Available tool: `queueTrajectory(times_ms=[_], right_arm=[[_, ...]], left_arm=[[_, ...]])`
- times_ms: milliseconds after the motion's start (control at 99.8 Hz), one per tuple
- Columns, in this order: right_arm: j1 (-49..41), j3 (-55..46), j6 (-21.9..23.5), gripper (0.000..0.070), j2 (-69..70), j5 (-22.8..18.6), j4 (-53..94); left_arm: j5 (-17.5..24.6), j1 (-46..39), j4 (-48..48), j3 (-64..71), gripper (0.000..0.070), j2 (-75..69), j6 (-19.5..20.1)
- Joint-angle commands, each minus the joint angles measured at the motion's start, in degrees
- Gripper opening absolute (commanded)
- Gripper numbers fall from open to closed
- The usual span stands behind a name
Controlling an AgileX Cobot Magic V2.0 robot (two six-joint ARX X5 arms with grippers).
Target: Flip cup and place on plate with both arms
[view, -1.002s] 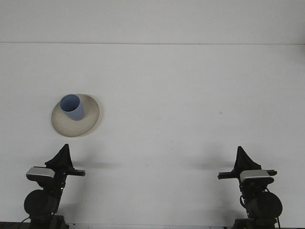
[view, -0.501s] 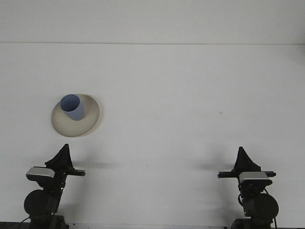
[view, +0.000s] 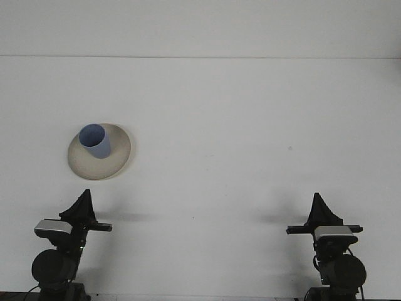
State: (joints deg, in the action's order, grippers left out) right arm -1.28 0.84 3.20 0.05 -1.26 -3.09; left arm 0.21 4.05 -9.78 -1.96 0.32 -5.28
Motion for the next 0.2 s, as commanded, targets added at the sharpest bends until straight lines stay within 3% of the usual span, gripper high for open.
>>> queueTrajectory(times_ms=[0, 190], right_arm=[[0.07, -0.13, 0.00, 0.0000, 0.00, 0.20, -0.68], [0.07, -0.13, 0.00, 0.0000, 0.00, 0.20, -0.70]], left_arm=[[0.24, 0.11, -0.61, 1.14, 0.0006, -0.13, 0.48], [0.24, 0.11, -0.61, 1.14, 0.0006, -0.13, 0.48]])
